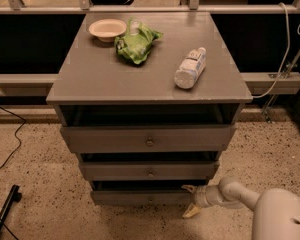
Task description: Open bottom drawer
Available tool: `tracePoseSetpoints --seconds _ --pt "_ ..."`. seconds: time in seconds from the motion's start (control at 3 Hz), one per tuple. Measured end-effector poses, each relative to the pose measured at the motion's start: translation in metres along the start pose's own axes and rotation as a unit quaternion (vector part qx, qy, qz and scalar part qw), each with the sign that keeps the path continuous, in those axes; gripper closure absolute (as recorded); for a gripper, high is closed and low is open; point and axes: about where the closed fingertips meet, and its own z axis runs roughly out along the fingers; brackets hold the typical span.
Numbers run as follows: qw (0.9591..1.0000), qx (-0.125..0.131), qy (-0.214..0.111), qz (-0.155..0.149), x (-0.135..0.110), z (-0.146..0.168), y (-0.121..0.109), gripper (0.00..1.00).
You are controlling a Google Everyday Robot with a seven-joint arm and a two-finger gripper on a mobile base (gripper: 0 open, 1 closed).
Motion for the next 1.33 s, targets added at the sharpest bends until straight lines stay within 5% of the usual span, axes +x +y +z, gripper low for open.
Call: tracePoseSetpoints --seconds 0.33,0.67,1.0,1.33 --pt "1.0000 0.000 0.000 0.000 0.000 0.000 0.000 0.00" --pt "1.0000 0.000 0.000 0.000 0.000 0.000 0.000 0.00" --pt "0.9997 -0.006 0.022 -0.010 0.006 0.004 -0.002 0.03" --pt "0.9986 -0.019 0.046 -0.018 0.016 0.007 -0.001 0.20"
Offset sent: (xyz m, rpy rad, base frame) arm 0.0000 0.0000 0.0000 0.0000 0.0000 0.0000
